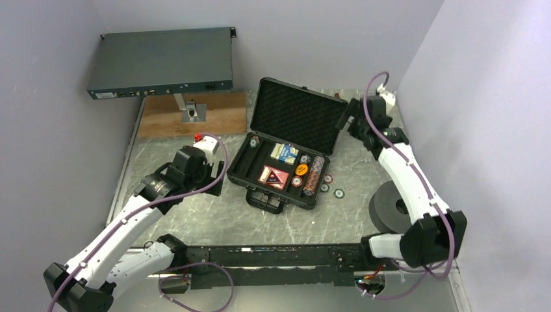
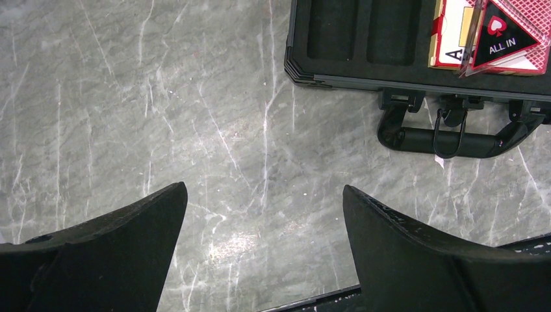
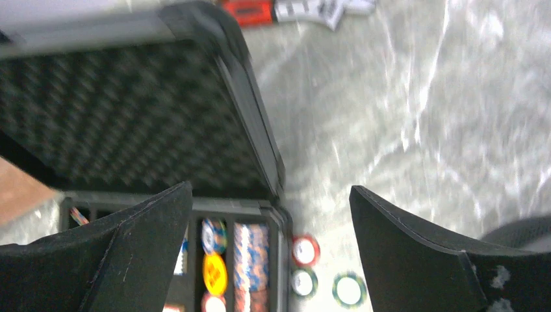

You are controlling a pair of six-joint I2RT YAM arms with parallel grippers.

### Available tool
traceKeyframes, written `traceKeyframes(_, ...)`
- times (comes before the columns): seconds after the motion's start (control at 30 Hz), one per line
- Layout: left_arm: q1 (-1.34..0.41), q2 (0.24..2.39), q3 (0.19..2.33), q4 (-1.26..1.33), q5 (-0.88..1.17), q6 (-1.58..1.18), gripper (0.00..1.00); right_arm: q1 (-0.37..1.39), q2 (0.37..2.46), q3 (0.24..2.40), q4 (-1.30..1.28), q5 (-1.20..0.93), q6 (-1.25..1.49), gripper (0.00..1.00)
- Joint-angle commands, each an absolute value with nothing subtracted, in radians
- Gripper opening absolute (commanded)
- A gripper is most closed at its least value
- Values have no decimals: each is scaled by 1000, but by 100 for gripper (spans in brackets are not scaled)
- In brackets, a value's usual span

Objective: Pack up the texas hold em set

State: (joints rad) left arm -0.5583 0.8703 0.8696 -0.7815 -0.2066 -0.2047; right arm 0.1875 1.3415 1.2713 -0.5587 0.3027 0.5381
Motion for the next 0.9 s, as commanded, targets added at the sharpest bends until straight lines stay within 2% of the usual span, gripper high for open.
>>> traceKeyframes(0.0,-555,864,875,-750,-201,-202,96,192,1201,1049,-520,255,663,93)
traceKeyframes(0.1,-555,865,876,-748,-202,-203,95,189,1190,985,-496,261,661,92)
traceKeyframes(0.2,-555,873,877,-750,-212,-203,95,186,1209,1049,-452,251,615,92)
traceKeyframes(0.33,-555,879,877,-752,-228,-204,95,168,1249,1185,-332,203,549,86)
traceKeyframes(0.53,-555,892,879,-757,-251,-207,95,93,1563,1595,-387,109,530,80)
traceKeyframes(0.73,-555,892,882,-762,-272,-206,94,35,1855,1922,-366,39,510,79)
traceKeyframes(0.87,-554,882,882,-760,-273,-205,94,6,2028,2033,-266,62,515,77)
